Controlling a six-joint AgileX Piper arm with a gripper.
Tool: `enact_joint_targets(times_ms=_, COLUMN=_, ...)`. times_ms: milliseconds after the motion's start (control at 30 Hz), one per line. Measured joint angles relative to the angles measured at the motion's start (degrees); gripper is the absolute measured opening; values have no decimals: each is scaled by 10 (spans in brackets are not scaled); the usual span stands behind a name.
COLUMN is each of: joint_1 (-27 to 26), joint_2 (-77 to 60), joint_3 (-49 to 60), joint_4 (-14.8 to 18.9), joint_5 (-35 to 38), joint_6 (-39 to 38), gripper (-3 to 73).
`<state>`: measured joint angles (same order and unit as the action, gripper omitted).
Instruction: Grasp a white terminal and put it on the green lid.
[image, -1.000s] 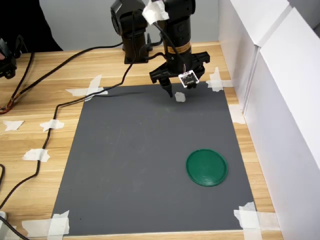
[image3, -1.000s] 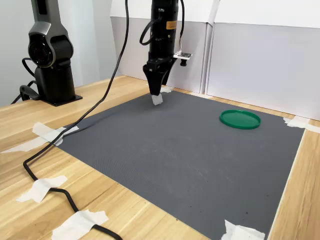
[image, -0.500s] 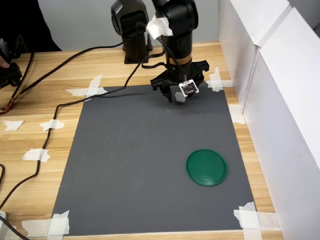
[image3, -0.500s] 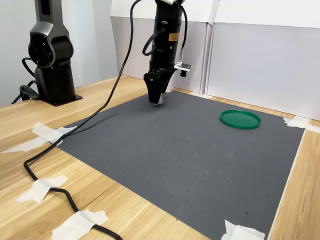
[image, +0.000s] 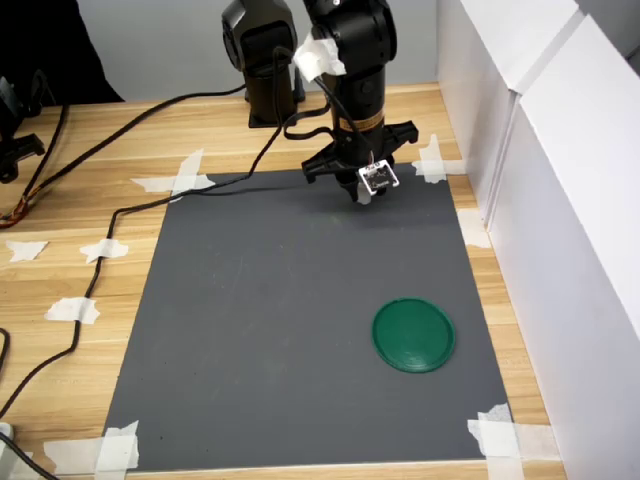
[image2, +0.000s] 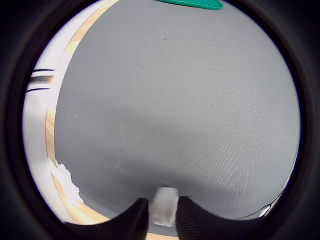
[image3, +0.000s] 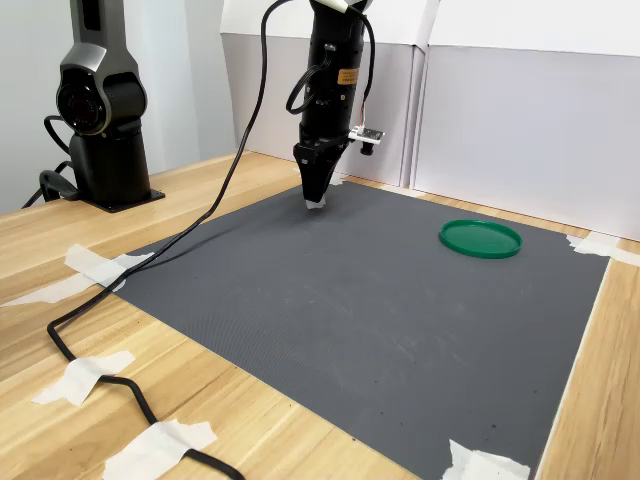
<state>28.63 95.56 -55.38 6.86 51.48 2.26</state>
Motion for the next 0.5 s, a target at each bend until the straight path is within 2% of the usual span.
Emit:
enact_joint_targets(times_ms=67, joint_1=0, joint_2=0, joint_3=0, joint_4=-2, joint_5=0, joint_6=0, gripper=101)
enact_joint_targets(times_ms=100, joint_1=0, joint_2=0, joint_3=0, joint_4=-3, joint_5=0, joint_6=0, gripper=91)
enact_joint_targets(times_ms=500, joint_1=0, joint_2=-14, joint_3=-2, joint_4=-2, joint_5=5, joint_6=0, gripper=91)
